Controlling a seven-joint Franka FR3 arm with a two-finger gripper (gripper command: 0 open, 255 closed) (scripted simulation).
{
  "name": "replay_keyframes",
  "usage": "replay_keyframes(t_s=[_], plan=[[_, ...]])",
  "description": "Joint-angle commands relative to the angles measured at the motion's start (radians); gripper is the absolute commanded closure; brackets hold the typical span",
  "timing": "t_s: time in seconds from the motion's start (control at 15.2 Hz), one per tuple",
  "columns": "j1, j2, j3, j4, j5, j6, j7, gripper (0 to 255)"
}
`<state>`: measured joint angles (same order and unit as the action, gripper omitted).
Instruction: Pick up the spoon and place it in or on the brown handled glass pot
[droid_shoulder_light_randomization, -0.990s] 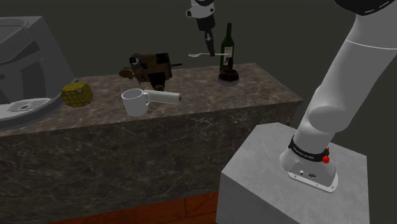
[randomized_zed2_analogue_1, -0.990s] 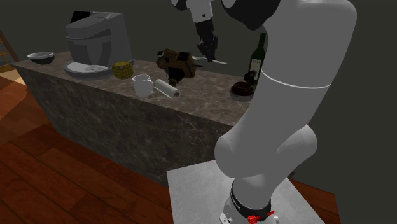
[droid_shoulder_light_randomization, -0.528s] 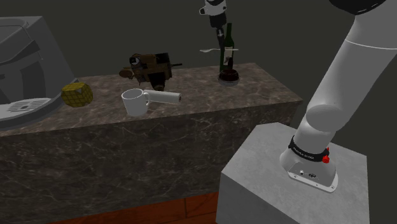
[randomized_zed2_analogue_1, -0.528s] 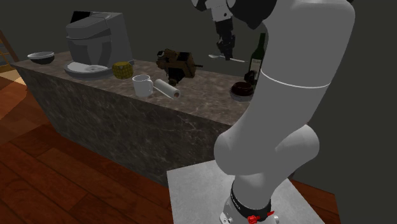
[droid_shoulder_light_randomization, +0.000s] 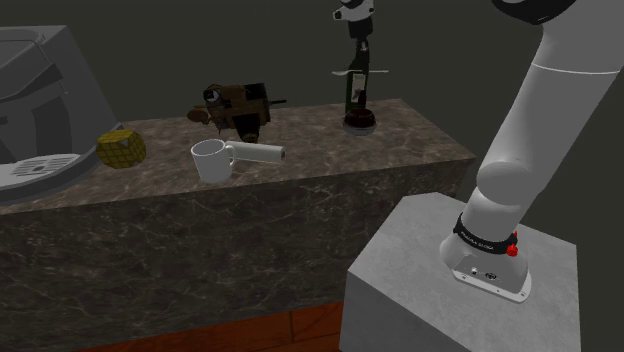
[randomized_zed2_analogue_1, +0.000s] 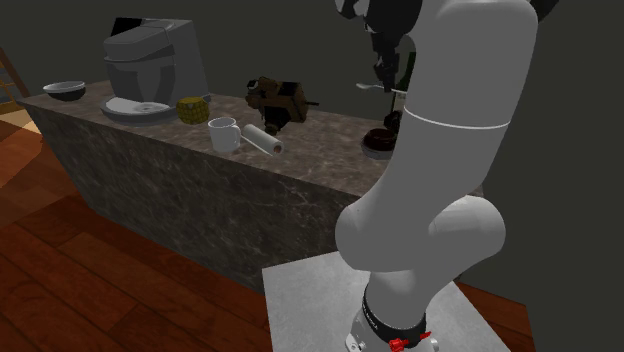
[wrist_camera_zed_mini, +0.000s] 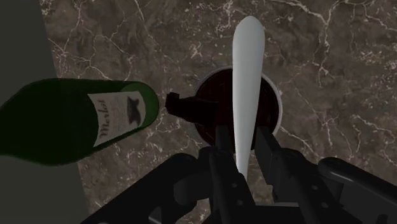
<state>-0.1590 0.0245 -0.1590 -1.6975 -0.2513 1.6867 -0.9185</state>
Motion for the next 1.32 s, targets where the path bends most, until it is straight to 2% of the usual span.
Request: replay_keyframes(t_s=[0.0, 0.99, 1.25], plan=[[-0.027, 0.026, -0.025, 0.04, 0.004, 0.0, -0.056, 255], [-0.031, 0.035, -0.028, -0.159, -0.006, 0.202, -0.01, 255], [-0.031, 0.035, -0.028, -0.159, -0.006, 0.202, -0.01, 255]])
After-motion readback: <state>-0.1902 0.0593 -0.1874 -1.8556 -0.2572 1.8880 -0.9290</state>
